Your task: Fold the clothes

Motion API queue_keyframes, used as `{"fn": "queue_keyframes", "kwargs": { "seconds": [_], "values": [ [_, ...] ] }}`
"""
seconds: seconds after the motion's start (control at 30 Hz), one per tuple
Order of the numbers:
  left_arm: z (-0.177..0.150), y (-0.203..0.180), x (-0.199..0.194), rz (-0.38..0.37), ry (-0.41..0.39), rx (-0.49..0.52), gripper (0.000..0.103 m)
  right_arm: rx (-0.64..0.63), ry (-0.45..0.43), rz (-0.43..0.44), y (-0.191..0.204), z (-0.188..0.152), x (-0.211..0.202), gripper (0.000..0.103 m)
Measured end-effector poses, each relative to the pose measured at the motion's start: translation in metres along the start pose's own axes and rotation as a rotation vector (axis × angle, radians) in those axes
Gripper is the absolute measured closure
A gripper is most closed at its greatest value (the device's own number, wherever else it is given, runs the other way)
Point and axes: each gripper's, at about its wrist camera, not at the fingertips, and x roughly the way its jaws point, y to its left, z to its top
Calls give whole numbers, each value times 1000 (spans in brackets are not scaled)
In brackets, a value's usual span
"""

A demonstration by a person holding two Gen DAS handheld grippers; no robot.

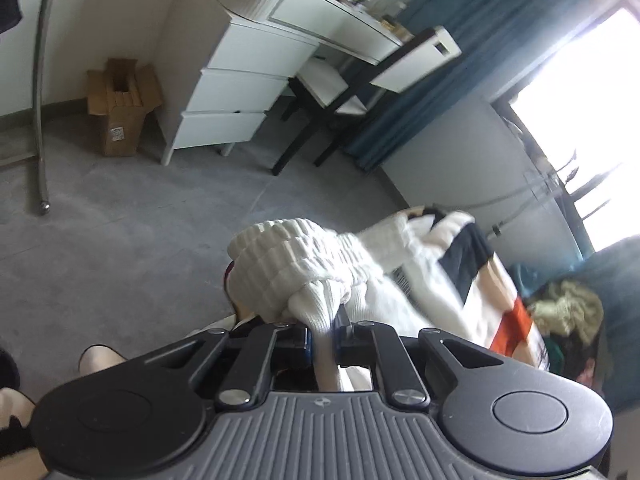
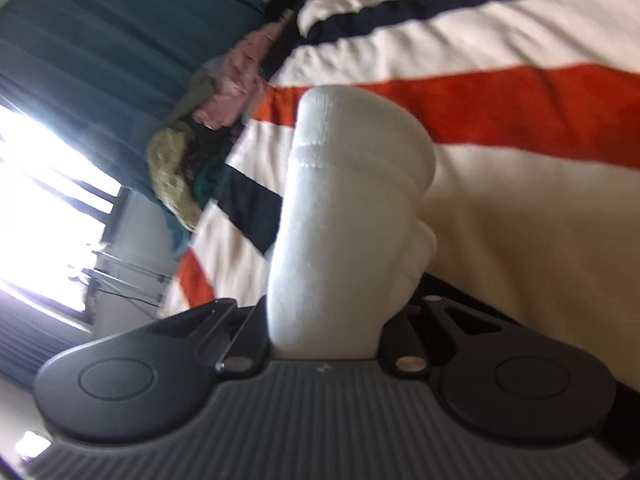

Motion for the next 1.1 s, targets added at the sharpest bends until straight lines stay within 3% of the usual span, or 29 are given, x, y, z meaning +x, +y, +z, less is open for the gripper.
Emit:
{"fn": "queue_keyframes", "kwargs": {
  "seconds": [0.2,0.33,0.4,0.43,0.47,0.53,0.8,1.0,1.1],
  "values": [
    [-39,15,-6,46,-5,30,70,121,52,-15,-32,-4,4,92],
    [-56,-3,-19,200,-11,257,25,197,98,-23,-49,-6,8,89],
    [-64,-12,-30,222,-17,349,22,256,138,-13,-55,-6,13,83],
    [-68,-16,-36,216,-19,385,22,295,162,-1,-59,-5,16,70],
    [-71,-21,-42,210,-23,413,22,329,181,23,-63,-6,18,49],
    [-75,-34,-51,193,-28,447,21,381,191,82,-69,-7,20,26],
    [-102,-112,-62,72,-75,572,18,364,132,178,-62,-2,11,24],
    [-167,-174,-49,-59,-71,611,16,333,112,266,-56,6,5,24],
    [-211,-202,-31,-112,-72,684,16,314,108,279,-53,9,3,24]
  ]
}}
